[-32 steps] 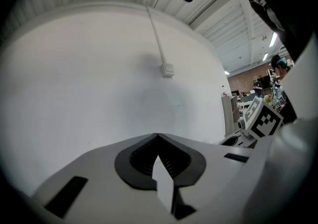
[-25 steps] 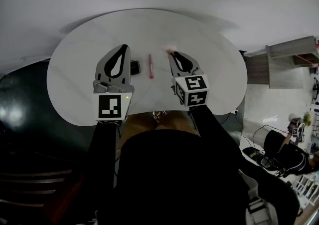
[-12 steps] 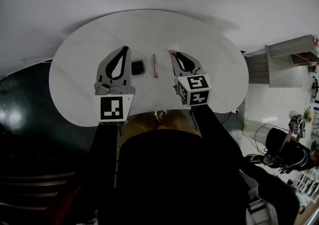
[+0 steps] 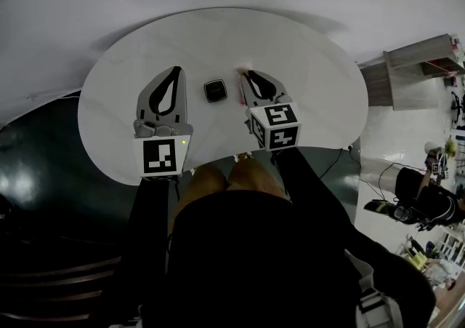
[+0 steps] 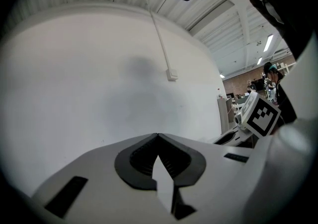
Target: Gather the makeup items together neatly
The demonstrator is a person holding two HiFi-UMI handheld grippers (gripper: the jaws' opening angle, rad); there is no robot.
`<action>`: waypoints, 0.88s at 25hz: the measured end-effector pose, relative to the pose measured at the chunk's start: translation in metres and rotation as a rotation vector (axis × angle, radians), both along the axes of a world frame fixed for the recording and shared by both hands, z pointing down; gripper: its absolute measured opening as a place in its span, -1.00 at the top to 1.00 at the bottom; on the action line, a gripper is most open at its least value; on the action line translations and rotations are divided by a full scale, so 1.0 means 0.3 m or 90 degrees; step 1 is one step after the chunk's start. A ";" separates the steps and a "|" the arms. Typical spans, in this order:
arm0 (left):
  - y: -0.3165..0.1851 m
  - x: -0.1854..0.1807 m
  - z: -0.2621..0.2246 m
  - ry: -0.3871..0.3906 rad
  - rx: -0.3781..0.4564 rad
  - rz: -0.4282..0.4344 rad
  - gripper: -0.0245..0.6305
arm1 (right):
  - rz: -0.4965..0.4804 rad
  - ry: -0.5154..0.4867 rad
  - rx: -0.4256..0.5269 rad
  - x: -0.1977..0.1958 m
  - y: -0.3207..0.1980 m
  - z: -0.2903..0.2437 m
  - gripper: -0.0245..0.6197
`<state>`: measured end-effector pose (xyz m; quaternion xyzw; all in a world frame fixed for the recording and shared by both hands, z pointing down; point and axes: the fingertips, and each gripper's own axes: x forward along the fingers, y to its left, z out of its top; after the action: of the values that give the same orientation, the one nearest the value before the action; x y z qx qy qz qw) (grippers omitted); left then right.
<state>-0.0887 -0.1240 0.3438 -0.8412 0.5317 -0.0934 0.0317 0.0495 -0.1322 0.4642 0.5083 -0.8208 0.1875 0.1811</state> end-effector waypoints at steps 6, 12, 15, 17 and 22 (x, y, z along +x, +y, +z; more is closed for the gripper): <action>0.040 -0.120 0.036 -0.006 -0.013 -0.003 0.88 | -0.029 -0.012 -0.043 -0.247 0.010 0.099 0.69; 0.063 -0.263 0.077 0.001 -0.025 -0.026 0.88 | -0.057 0.000 -0.112 -0.450 0.048 0.277 0.69; 0.085 -0.323 0.094 -0.005 -0.030 -0.038 0.88 | -0.062 0.008 -0.138 -0.509 0.082 0.351 0.68; 0.097 -0.344 0.110 -0.011 -0.034 -0.041 0.88 | -0.061 0.019 -0.150 -0.520 0.095 0.392 0.68; 0.123 -0.399 0.154 -0.019 -0.048 -0.048 0.88 | -0.036 0.020 -0.182 -0.567 0.106 0.476 0.65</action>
<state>-0.2083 -0.0871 0.3901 -0.8197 0.5584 -0.1272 0.0041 -0.1205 -0.1003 0.6069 0.4569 -0.7969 0.2892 0.2694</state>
